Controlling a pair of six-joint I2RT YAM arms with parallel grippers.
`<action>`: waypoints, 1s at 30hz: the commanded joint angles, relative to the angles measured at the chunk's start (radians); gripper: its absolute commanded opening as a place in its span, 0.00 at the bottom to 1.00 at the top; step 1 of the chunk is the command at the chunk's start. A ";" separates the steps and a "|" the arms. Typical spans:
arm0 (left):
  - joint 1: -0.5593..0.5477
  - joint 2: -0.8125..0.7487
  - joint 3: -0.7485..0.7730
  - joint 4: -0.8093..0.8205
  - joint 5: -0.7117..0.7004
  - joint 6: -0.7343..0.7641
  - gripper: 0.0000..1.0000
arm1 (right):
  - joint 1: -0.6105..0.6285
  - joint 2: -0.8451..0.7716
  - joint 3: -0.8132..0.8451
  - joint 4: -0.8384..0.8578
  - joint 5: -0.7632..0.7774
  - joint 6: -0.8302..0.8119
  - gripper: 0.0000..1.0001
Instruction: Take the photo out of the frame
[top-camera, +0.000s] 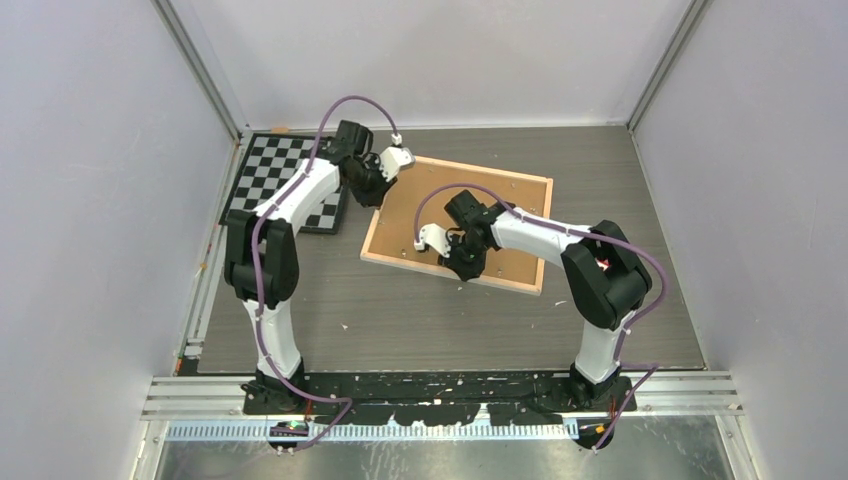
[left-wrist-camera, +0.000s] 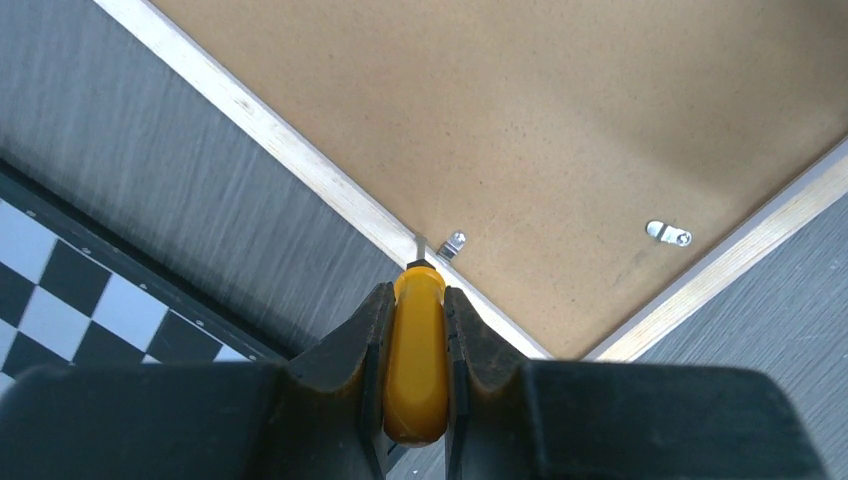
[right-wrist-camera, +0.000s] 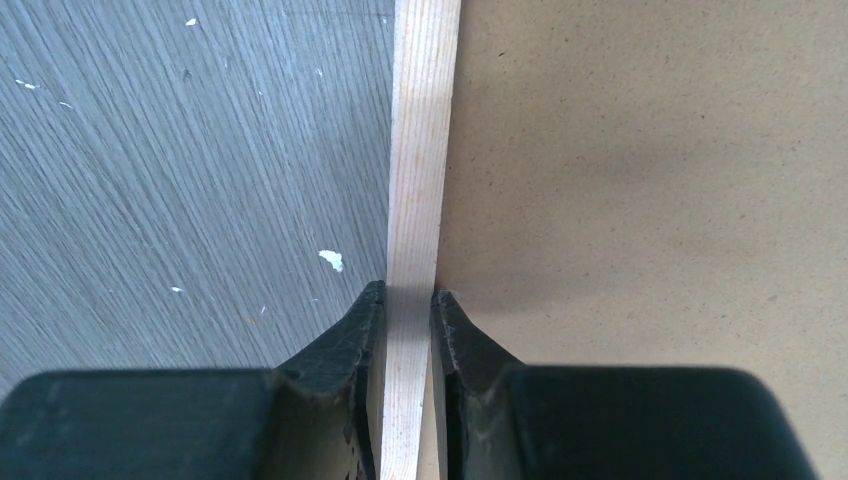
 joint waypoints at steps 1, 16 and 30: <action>-0.015 -0.031 -0.047 0.003 -0.039 0.081 0.00 | -0.007 0.045 0.014 -0.105 0.029 0.035 0.00; -0.027 -0.077 -0.087 -0.158 -0.022 0.139 0.00 | -0.008 0.055 0.018 -0.076 0.077 0.054 0.00; -0.031 -0.075 -0.129 -0.098 0.057 -0.048 0.00 | -0.008 0.056 0.018 -0.062 0.068 0.057 0.01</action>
